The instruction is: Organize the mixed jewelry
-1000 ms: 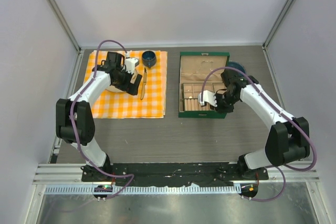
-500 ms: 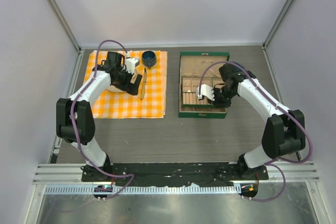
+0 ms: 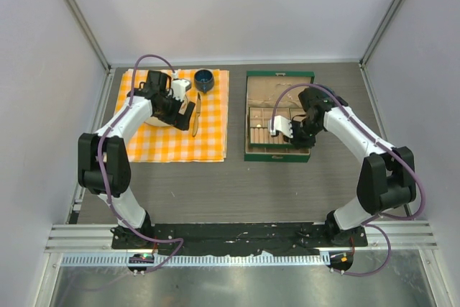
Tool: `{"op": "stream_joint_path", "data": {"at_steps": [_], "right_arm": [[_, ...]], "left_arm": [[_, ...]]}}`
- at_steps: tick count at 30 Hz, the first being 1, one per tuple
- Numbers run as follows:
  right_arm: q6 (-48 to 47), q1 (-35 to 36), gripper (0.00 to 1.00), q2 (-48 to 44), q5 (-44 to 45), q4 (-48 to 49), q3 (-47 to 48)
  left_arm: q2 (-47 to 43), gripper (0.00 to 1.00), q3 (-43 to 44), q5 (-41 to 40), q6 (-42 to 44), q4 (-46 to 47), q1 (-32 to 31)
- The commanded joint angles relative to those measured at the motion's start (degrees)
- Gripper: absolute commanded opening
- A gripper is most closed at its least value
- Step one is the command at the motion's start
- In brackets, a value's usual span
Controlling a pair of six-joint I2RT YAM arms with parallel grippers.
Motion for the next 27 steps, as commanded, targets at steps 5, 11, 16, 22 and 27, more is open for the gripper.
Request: {"op": "stream_joint_path", "data": {"at_steps": [5, 11, 16, 22, 27], "right_arm": [[0.3, 1.6, 0.01, 0.5, -1.7, 2.6, 1.2], [0.7, 2.5, 0.01, 0.7, -1.1, 3.3, 1.0], [0.8, 2.7, 0.01, 0.9, 0.0, 3.6, 0.5], [0.8, 2.7, 0.01, 0.0, 0.7, 3.8, -0.6], [0.8, 2.7, 0.01, -0.7, 1.0, 3.8, -1.6]], "left_arm": [[0.1, 1.00, 1.8, 1.1, 1.4, 0.0, 0.4], [0.2, 1.00, 1.5, 1.0, 1.6, 0.0, 0.5], [-0.1, 1.00, 1.1, 1.0, 1.8, 0.3, 0.5], [-0.2, 1.00, 0.3, 1.1, 1.9, 0.6, 0.6], [0.0, 1.00, 0.3, 1.4, 1.7, 0.6, 0.5]]}}
